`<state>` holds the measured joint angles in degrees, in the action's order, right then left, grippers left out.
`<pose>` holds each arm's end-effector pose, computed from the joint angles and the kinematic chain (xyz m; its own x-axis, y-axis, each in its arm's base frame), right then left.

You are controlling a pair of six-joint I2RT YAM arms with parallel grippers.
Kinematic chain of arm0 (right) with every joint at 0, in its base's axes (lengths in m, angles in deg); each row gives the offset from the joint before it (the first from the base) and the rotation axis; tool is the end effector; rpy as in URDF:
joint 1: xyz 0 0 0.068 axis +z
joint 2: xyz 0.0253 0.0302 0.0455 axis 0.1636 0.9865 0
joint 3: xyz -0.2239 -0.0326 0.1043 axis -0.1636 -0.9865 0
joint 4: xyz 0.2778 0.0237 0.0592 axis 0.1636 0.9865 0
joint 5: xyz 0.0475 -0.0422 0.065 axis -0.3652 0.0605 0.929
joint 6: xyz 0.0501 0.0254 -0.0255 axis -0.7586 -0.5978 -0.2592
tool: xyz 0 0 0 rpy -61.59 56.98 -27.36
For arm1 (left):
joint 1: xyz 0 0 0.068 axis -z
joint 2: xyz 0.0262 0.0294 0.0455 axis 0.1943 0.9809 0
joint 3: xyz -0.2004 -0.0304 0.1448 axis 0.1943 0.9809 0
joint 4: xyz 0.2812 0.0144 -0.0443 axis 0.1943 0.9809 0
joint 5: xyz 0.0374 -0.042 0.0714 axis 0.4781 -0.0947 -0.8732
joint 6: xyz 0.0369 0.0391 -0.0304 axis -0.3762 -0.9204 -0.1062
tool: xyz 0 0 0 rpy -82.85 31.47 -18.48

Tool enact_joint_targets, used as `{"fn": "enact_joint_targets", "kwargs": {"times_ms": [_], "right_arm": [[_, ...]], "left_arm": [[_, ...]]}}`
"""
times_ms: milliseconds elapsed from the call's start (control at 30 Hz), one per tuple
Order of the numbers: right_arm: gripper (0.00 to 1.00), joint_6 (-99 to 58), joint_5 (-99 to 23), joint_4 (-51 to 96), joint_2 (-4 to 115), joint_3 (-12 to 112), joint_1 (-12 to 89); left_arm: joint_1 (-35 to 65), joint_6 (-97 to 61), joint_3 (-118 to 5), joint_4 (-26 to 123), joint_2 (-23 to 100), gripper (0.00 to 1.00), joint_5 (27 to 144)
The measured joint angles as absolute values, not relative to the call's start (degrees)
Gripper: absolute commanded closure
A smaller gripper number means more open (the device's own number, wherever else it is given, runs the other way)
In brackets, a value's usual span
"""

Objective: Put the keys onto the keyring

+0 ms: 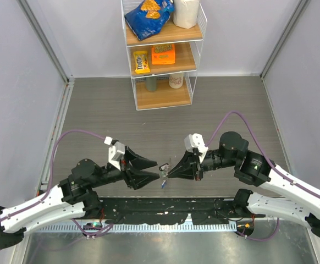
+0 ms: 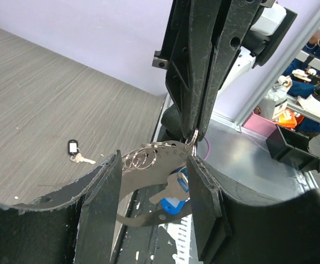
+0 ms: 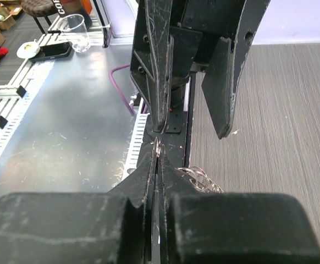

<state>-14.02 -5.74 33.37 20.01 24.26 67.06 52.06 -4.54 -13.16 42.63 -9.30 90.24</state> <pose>0.0962 0.2079 0.3502 -0.0714 -0.1090 -0.9915 -0.9885 -0.1250 0.0849 0.0788 -0.1794 0.3076 -0.3492 -0.2299 -0.9084 0.9071 0.1603 -0.3893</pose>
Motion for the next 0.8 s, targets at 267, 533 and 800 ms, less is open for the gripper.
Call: {"fn": "enact_joint_targets", "kwargs": {"times_ms": [267,533,800], "right_arm": [[0.95,-14.45,-3.38,31.34,20.32,24.7,67.06],[0.95,-15.83,-0.03,29.37,20.89,25.36,67.11],[0.95,-17.8,-0.16,27.21,21.48,25.36,67.11]], "left_arm": [[52.06,-3.88,-12.53,40.97,-9.06,0.44,91.29],[52.06,-2.92,-11.72,38.68,-8.51,0.44,92.25],[52.06,-1.63,-11.72,35.4,-6.0,0.44,94.57]]}}
